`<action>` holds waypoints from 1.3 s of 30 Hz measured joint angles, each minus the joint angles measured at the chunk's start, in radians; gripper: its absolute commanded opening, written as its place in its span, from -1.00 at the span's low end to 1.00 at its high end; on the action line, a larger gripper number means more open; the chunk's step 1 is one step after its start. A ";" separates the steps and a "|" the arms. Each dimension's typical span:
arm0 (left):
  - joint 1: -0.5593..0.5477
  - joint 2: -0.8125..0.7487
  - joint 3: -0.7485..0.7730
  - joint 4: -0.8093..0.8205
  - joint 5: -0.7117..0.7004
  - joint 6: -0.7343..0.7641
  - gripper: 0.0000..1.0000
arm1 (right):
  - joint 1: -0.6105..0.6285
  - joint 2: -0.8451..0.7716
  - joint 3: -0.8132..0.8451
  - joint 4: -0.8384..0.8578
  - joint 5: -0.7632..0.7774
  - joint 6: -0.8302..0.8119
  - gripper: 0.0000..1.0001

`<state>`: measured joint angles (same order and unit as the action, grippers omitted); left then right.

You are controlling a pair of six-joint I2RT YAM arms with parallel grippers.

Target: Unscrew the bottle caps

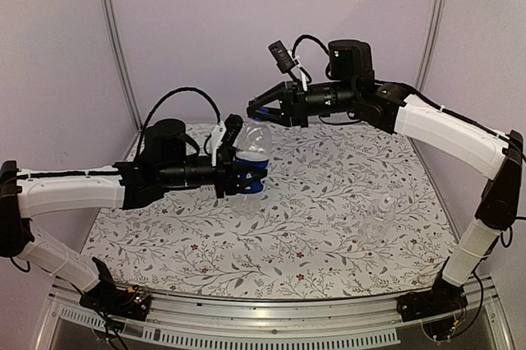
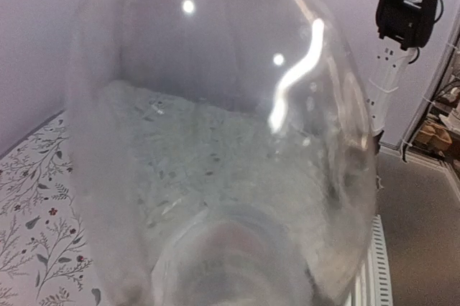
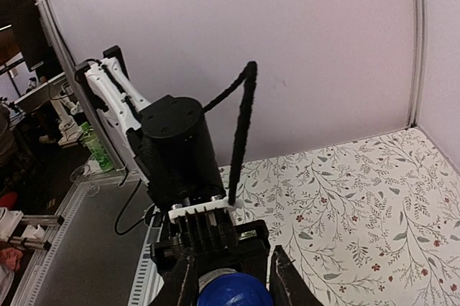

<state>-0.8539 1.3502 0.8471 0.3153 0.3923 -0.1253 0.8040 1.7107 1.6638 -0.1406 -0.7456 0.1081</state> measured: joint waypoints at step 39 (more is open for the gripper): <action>-0.003 0.024 0.007 -0.011 -0.171 -0.006 -0.20 | -0.032 -0.073 0.040 -0.093 0.309 0.120 0.91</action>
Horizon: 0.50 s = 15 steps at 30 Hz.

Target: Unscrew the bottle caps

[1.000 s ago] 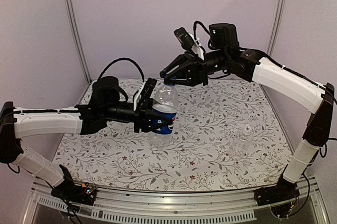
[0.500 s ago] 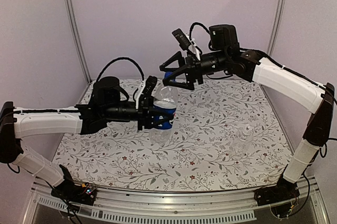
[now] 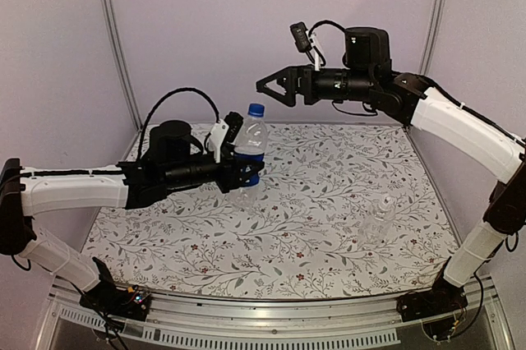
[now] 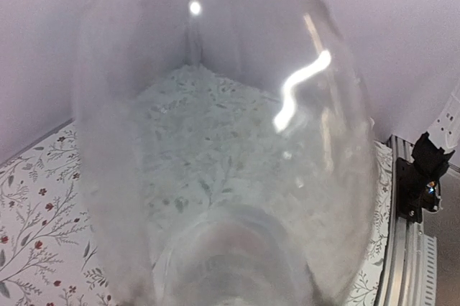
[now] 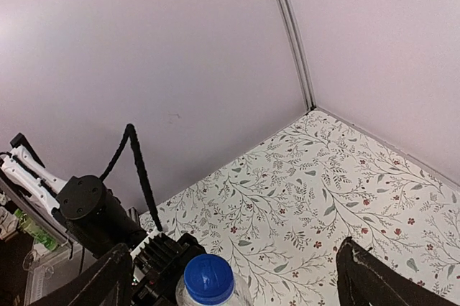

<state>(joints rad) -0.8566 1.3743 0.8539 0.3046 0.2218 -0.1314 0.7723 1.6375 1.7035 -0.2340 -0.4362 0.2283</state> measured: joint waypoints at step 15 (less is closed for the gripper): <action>-0.011 0.000 0.022 -0.051 -0.140 0.001 -0.20 | 0.073 0.101 0.095 -0.029 0.157 0.089 0.61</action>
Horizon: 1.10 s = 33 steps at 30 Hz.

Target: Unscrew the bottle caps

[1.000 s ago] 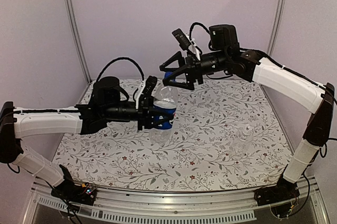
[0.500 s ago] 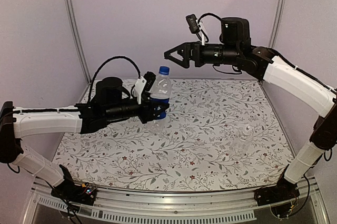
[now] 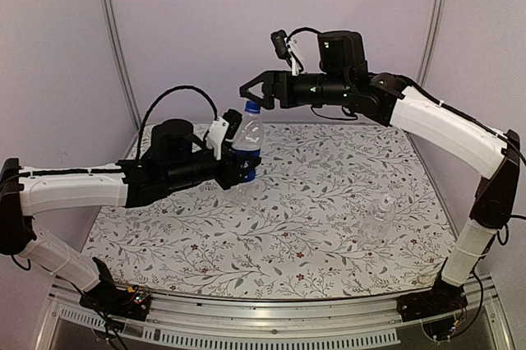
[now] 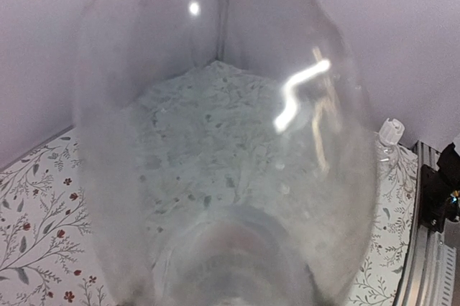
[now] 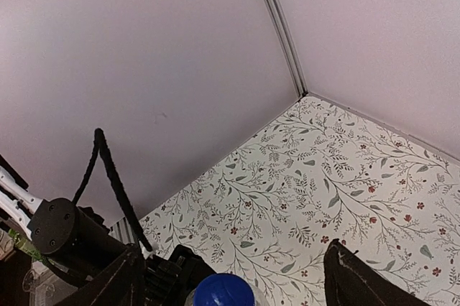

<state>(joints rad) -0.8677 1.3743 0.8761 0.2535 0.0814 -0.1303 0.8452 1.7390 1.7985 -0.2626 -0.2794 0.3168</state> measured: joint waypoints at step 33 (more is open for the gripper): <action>-0.008 0.000 0.006 -0.029 -0.071 0.011 -0.20 | 0.017 0.060 0.024 -0.036 -0.043 0.006 -0.26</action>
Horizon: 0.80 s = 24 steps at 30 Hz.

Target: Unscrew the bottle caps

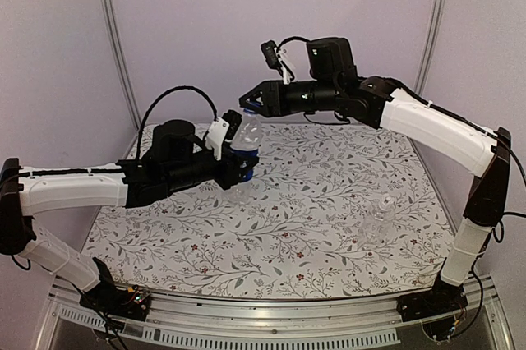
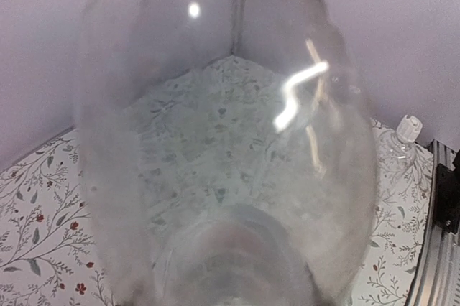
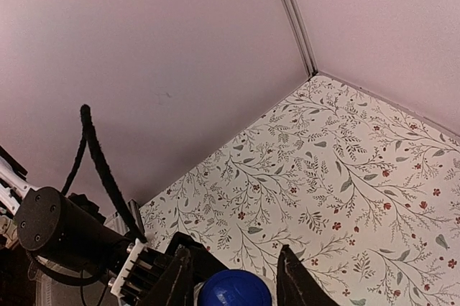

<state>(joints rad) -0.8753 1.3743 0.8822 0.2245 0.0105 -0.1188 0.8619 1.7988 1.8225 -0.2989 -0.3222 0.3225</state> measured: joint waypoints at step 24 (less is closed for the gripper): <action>0.000 0.000 0.000 -0.019 0.002 0.008 -0.11 | -0.010 -0.019 -0.081 0.066 -0.021 0.002 -1.00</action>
<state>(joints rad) -0.8757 1.3743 0.8822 0.2054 0.0120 -0.1112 0.8524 1.7798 1.7416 -0.2333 -0.3431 0.3248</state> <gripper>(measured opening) 0.420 0.293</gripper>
